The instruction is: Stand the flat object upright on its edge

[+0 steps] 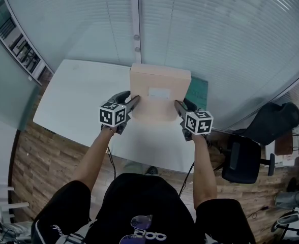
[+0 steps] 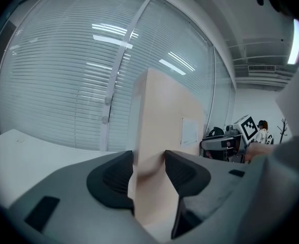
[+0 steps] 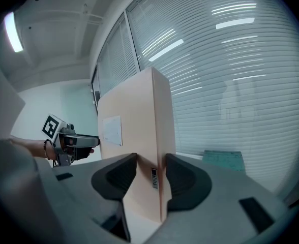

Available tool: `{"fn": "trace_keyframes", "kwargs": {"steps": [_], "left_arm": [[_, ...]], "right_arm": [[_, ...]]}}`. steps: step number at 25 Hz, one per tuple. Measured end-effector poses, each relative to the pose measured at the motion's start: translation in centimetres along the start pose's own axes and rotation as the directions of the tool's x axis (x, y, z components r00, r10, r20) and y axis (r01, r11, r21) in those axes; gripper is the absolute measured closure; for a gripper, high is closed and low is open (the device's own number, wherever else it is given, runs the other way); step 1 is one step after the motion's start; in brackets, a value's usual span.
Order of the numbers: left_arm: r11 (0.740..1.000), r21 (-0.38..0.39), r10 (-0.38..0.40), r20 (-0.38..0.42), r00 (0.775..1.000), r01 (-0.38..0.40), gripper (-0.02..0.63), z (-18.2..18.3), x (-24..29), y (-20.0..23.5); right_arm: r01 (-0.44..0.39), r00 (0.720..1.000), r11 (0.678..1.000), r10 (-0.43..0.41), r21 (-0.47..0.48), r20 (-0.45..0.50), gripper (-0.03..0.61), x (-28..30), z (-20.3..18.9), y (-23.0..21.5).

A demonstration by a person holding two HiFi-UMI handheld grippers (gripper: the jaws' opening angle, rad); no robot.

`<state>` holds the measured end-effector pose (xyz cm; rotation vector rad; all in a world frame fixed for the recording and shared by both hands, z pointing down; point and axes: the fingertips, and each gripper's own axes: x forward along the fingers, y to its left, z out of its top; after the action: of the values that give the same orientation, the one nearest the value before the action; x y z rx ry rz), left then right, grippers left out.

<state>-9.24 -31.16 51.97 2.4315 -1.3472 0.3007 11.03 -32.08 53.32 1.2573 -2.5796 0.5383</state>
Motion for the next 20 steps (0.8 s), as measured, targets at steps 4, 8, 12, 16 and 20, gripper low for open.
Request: {"fn": "trace_keyframes", "kwargs": {"steps": [4,8,12,16,20], "left_arm": [[1.000,0.005,0.002,0.006,1.000,-0.002,0.399,0.6,0.5,0.4],[1.000,0.009,0.002,0.009,1.000,-0.002,0.399,1.2,1.0,1.0],[1.000,0.006,0.000,0.010,1.000,0.000,0.399,1.6,1.5,1.6],[1.000,0.004,-0.001,0.006,1.000,0.001,0.399,1.7,2.2,2.2],[1.000,0.008,-0.005,0.010,1.000,0.005,0.399,2.6,2.9,2.7]], "right_arm": [[0.002,1.000,1.000,-0.002,-0.002,0.007,0.383,0.4,0.6,-0.3],[0.005,1.000,1.000,-0.005,-0.002,0.007,0.385,1.1,1.0,-0.5],[0.007,1.000,1.000,-0.007,-0.007,0.008,0.387,1.7,1.6,-0.8],[0.011,1.000,1.000,-0.011,-0.011,0.007,0.387,2.4,2.0,-1.1],[0.019,1.000,1.000,-0.019,-0.015,0.012,0.387,3.0,2.9,-1.6]]}}
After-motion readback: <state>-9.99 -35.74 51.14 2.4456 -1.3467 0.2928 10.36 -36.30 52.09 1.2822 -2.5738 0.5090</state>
